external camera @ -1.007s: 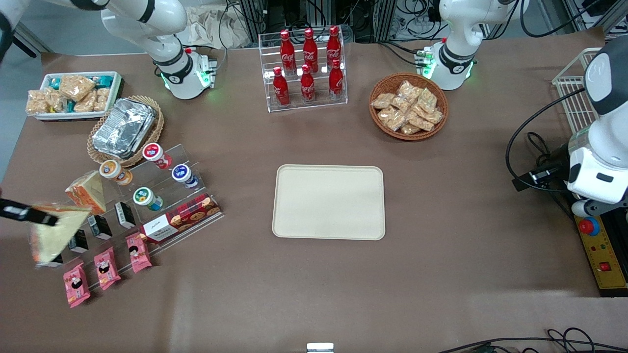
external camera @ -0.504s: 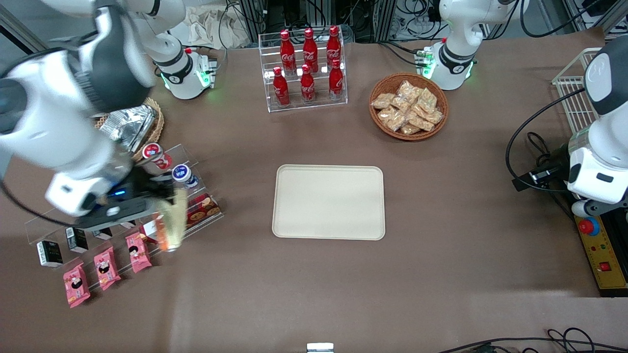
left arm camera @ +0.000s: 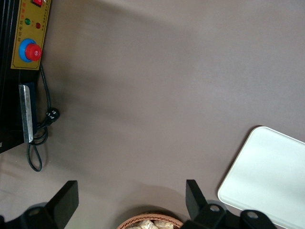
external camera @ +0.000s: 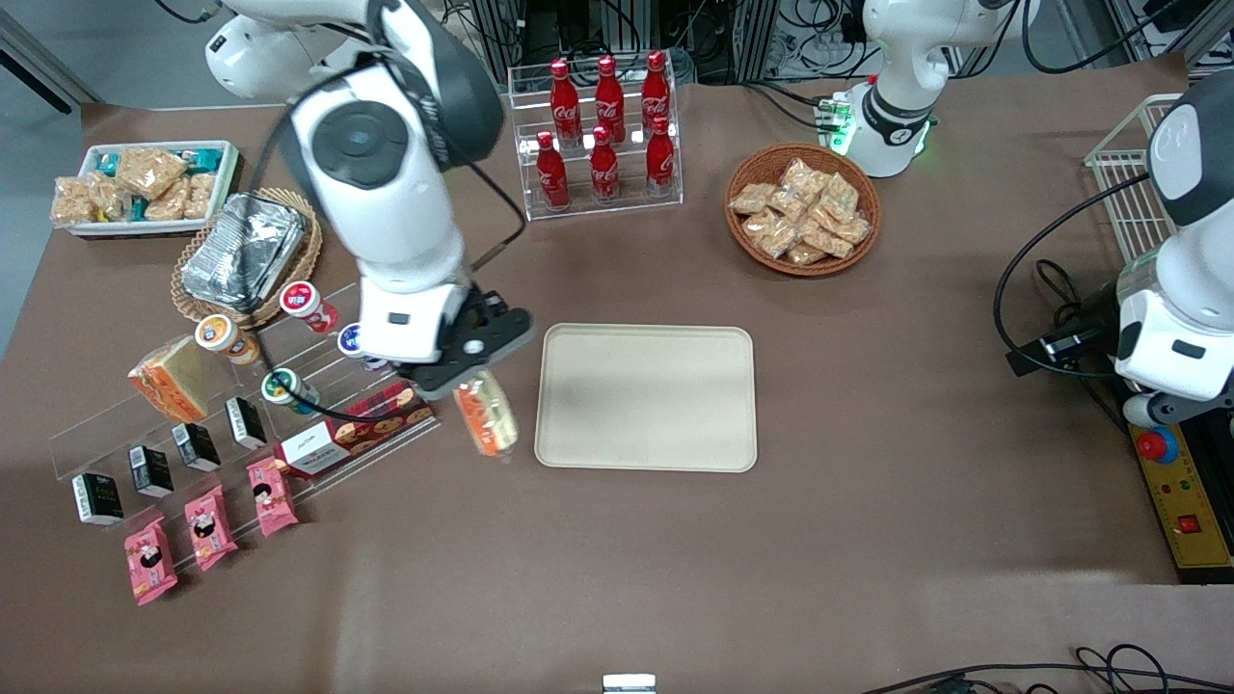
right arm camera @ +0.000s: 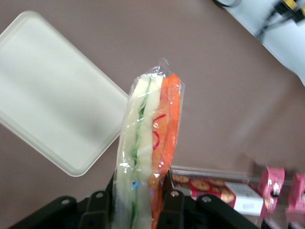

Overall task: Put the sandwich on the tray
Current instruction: 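Lift the sandwich off the rack and carry it toward the cream tray, then lower the held sandwich onto the tray and open the right gripper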

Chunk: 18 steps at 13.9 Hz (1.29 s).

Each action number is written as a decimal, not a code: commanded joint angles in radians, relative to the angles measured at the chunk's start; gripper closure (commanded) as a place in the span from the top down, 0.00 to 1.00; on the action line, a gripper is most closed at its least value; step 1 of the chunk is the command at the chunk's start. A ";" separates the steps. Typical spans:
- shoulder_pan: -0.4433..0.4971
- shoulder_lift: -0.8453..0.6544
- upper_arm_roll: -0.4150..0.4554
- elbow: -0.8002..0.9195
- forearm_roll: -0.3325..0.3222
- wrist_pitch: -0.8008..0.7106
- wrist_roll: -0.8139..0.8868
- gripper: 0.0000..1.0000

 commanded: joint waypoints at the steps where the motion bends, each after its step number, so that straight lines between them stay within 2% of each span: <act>1: 0.059 0.065 -0.010 0.005 -0.011 0.062 -0.127 0.37; 4: 0.077 0.122 0.045 -0.001 0.000 0.149 -0.241 0.38; 7: 0.077 0.186 0.094 -0.004 0.015 0.208 -0.313 0.45; 9: 0.077 0.228 0.094 -0.011 0.079 0.228 -0.391 0.45; 16: 0.057 0.347 0.094 -0.011 0.092 0.328 -0.549 0.45; 18: 0.057 0.357 0.092 -0.011 0.119 0.329 -0.574 0.45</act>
